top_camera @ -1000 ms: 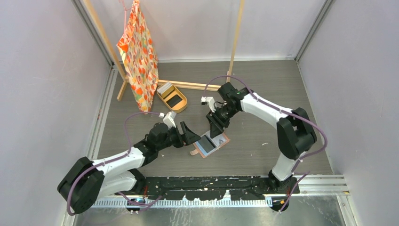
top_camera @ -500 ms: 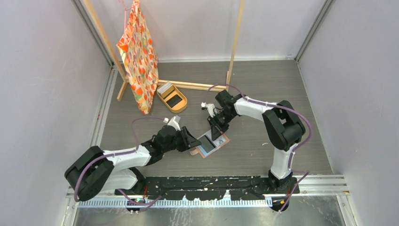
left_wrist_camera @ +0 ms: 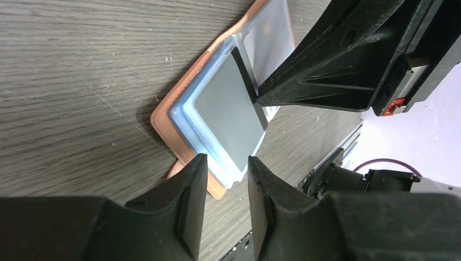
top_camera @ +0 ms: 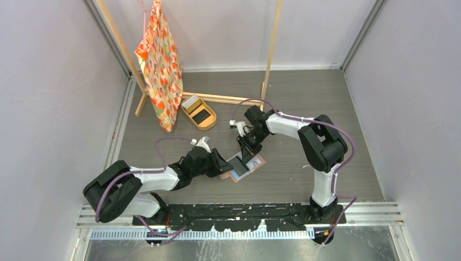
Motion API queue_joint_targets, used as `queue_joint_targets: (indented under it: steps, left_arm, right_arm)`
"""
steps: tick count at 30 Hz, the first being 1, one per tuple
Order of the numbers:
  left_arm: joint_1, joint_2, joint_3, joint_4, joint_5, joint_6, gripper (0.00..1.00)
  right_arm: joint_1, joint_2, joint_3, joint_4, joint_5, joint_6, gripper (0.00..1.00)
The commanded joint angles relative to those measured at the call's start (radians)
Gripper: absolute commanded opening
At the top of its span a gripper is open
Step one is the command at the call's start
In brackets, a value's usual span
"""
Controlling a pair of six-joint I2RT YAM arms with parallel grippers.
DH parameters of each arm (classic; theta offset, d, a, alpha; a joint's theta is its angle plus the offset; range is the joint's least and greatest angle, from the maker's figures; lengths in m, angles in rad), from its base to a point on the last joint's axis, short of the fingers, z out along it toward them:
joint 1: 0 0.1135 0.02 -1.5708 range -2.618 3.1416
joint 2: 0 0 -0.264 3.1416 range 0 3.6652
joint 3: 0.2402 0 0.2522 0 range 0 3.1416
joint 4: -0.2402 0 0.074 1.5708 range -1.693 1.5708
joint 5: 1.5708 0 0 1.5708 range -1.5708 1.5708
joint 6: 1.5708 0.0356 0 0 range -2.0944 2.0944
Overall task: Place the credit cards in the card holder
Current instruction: Insert the credit card into the card holder.
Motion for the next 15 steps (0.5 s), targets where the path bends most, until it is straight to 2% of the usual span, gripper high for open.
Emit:
queue_joint_targets:
  steps: [1, 10, 15]
  left_arm:
    - [-0.005, 0.031, 0.011, 0.056, -0.019, -0.006, 0.36]
    - [-0.005, 0.096, 0.023, 0.115, 0.007, -0.017, 0.39]
    - [-0.006, 0.053, 0.011, 0.116, 0.003, -0.019, 0.38]
  right_arm:
    - [0.008, 0.016, 0.031, 0.003, 0.006, 0.016, 0.04]
    - [0.02, 0.038, 0.041, -0.009, 0.009, 0.019, 0.04]
    - [0.021, 0.048, 0.042, -0.012, 0.013, 0.019, 0.04]
